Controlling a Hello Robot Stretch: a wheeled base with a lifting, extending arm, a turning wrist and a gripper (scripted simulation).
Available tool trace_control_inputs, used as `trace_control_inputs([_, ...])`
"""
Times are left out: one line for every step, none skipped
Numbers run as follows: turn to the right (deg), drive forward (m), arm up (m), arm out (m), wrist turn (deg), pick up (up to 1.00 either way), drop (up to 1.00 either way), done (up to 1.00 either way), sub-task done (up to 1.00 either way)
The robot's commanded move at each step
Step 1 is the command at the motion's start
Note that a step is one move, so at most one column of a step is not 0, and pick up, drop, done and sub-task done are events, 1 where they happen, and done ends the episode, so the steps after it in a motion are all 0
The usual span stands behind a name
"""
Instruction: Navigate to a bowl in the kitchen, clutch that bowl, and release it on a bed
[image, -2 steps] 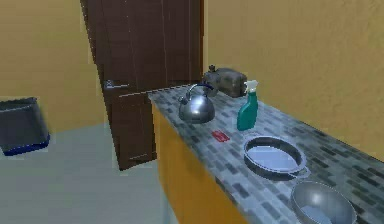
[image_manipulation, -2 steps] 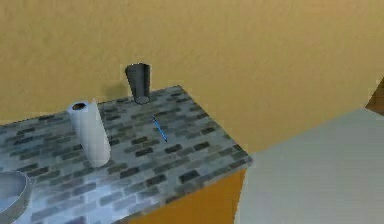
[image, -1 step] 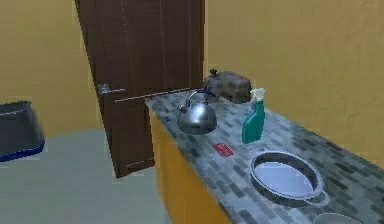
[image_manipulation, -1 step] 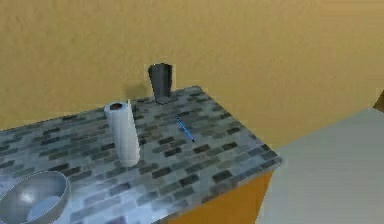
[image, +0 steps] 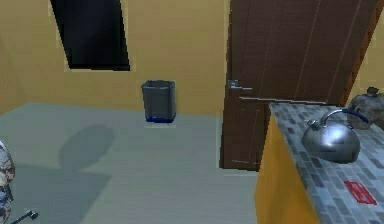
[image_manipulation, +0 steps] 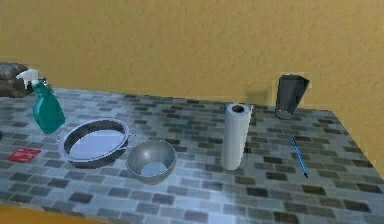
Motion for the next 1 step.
trace_control_inputs([0.0,0.0,0.5,0.0,0.0,0.0,0.0,0.0,0.0])
